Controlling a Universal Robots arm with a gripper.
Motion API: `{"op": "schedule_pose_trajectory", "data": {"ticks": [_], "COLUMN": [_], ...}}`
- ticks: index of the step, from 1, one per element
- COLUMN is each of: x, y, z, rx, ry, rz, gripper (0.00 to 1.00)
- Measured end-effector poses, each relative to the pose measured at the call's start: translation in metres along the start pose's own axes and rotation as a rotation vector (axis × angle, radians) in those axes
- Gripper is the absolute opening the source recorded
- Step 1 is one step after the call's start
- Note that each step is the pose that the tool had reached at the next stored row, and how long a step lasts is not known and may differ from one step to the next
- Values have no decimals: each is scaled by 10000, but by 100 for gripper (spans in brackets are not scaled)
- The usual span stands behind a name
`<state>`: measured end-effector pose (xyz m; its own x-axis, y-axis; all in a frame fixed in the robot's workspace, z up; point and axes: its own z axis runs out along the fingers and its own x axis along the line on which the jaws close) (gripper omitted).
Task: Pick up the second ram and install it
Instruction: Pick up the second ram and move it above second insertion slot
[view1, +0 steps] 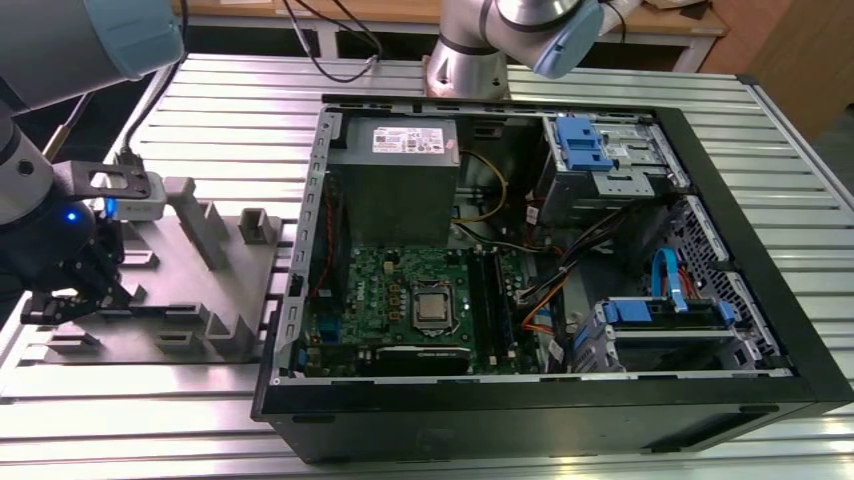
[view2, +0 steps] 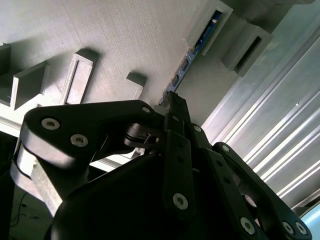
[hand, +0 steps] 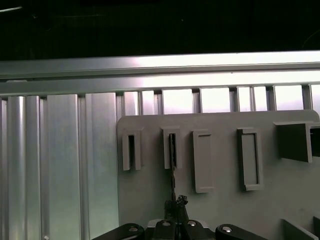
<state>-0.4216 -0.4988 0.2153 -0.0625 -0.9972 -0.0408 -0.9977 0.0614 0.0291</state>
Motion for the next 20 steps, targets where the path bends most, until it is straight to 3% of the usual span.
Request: {"op": "schedule_pose_trajectory", "data": {"ticks": [4,6,9,10,20], "x": [0,0,0,0,3], "y": [0,0,0,0,8], "z": [0,0,0,0,49], "rx": [0,0,0,0,-21], "ry": [0,0,0,0,14], "rz": [0,-1,-1,-1,-546], "gripper": [8,20,27,33,33]}}
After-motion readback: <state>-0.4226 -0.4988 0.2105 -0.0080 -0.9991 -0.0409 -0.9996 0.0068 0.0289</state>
